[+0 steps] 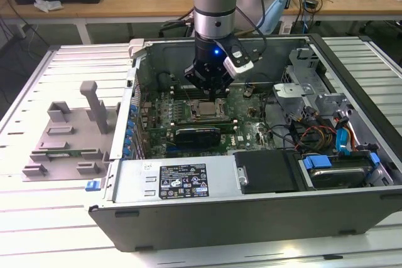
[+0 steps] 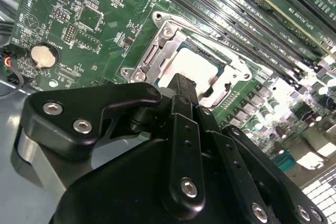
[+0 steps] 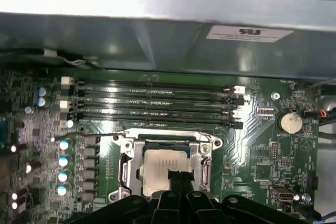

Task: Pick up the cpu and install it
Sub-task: 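Close the cpu cover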

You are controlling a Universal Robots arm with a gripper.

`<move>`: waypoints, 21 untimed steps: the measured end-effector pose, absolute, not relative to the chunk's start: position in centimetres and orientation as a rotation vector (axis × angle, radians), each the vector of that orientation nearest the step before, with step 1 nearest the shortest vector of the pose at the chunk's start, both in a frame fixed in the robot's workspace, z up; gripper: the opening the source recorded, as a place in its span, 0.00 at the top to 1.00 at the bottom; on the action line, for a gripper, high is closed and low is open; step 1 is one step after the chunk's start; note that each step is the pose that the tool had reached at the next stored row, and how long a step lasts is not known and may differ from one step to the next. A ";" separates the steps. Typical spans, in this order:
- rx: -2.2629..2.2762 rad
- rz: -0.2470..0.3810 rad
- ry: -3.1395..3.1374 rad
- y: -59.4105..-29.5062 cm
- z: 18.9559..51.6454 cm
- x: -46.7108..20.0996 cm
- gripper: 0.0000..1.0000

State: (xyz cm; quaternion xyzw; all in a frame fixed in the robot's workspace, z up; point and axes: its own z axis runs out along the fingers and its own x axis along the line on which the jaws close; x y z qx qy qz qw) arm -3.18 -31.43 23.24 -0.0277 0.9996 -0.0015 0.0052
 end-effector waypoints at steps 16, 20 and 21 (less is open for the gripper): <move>-0.081 -0.024 3.130 -31.4 22.6 -4.6 0.89; -0.081 -0.024 3.129 -31.5 22.4 -5.2 0.89; -0.081 -0.024 3.129 -31.5 22.4 -5.3 0.89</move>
